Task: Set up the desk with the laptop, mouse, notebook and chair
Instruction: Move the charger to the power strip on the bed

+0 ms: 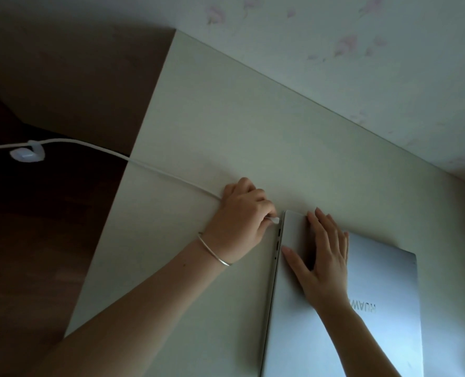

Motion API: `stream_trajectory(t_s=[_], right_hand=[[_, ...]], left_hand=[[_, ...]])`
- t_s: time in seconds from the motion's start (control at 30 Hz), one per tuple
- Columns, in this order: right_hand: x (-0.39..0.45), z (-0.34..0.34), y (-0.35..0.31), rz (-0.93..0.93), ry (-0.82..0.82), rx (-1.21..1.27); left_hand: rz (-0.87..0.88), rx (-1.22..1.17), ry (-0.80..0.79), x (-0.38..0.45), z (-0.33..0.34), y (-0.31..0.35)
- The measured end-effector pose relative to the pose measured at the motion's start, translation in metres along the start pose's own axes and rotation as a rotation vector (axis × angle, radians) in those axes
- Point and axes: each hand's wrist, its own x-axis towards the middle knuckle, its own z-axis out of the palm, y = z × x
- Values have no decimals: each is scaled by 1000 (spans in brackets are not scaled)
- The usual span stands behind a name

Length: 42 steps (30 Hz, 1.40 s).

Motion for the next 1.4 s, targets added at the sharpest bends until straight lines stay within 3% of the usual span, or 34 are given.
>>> stream_trajectory(t_s=[1.03, 1.23, 1.4], right_hand=[[1, 3, 3, -25, 15, -1], [1, 4, 3, -3, 20, -14], [0, -1, -1, 2, -16, -35]], left_hand=[[129, -16, -20, 6, 9, 0], [179, 90, -2, 4, 10, 1], [138, 301, -96, -1, -9, 18]])
